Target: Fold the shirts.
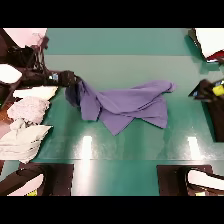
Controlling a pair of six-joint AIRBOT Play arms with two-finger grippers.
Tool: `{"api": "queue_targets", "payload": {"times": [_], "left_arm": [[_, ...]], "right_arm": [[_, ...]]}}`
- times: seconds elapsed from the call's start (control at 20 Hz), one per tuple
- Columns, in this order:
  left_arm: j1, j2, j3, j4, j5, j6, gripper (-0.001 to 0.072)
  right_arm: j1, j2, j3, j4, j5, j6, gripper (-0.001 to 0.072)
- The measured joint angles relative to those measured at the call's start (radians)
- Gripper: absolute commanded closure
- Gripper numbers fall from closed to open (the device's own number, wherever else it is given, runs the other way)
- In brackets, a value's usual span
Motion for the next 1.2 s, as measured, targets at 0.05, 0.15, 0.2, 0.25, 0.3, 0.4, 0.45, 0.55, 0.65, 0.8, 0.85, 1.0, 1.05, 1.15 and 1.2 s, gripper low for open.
{"api": "queue_targets", "payload": {"times": [0.05,0.15,0.2,0.25,0.3,0.4,0.45,0.55,0.65,0.8,0.85,1.0,1.05,1.15,1.2], "left_arm": [[0.0,0.0,0.026,0.006,-0.01,0.004,0.0681],[0.0,-0.002,0.055,0.015,-0.027,0.011,0.0681],[0.0,-0.003,0.063,0.018,-0.033,0.013,0.0681],[0.0,-0.003,0.069,0.021,-0.04,0.015,0.0681],[0.0,-0.004,0.073,0.022,-0.045,0.016,0.068],[0.0,-0.004,0.079,0.024,-0.059,0.018,0.0681],[0.0,-0.004,0.08,0.024,-0.066,0.018,0.0681],[0.0,-0.004,0.083,0.025,-0.081,0.019,0.0681],[0.0,-0.004,0.084,0.026,-0.095,0.019,0.0681],[0.0,-0.004,0.084,0.026,-0.103,0.02,0.0681],[0.0,-0.004,0.084,0.026,-0.106,0.02,0.0681],[0.001,-0.001,0.097,0.027,-0.108,0.019,0.0681],[0.006,0.002,0.117,0.027,-0.108,0.018,0.0681],[0.021,0.008,0.201,0.027,-0.108,0.015,0.0681],[0.031,0.011,0.267,0.027,-0.108,0.014,0.0681]], "right_arm": [[-0.003,0.029,-0.085,0.011,-0.024,-0.001,0.0324],[0.0,0.072,-0.242,0.042,-0.069,-0.011,0.0324],[0.009,0.087,-0.311,0.06,-0.101,-0.019,0.0324],[0.025,0.098,-0.377,0.087,-0.13,-0.029,0.0324],[0.046,0.105,-0.433,0.104,-0.16,-0.035,0.0324],[0.097,0.114,-0.517,0.128,-0.226,-0.043,0.0325],[0.121,0.117,-0.545,0.137,-0.252,-0.046,0.0325],[0.166,0.12,-0.581,0.146,-0.299,-0.049,0.0326],[0.2,0.122,-0.6,0.152,-0.328,-0.052,0.0342],[0.223,0.124,-0.613,0.155,-0.351,-0.053,0.0695],[0.228,0.124,-0.615,0.157,-0.356,-0.053,0.0695],[0.232,0.134,-0.581,0.157,-0.356,-0.054,0.0696],[0.233,0.147,-0.547,0.157,-0.35,-0.054,0.0696],[0.232,0.191,-0.444,0.159,-0.349,-0.054,0.0697],[0.224,0.221,-0.37,0.16,-0.352,-0.054,0.0697]]}}
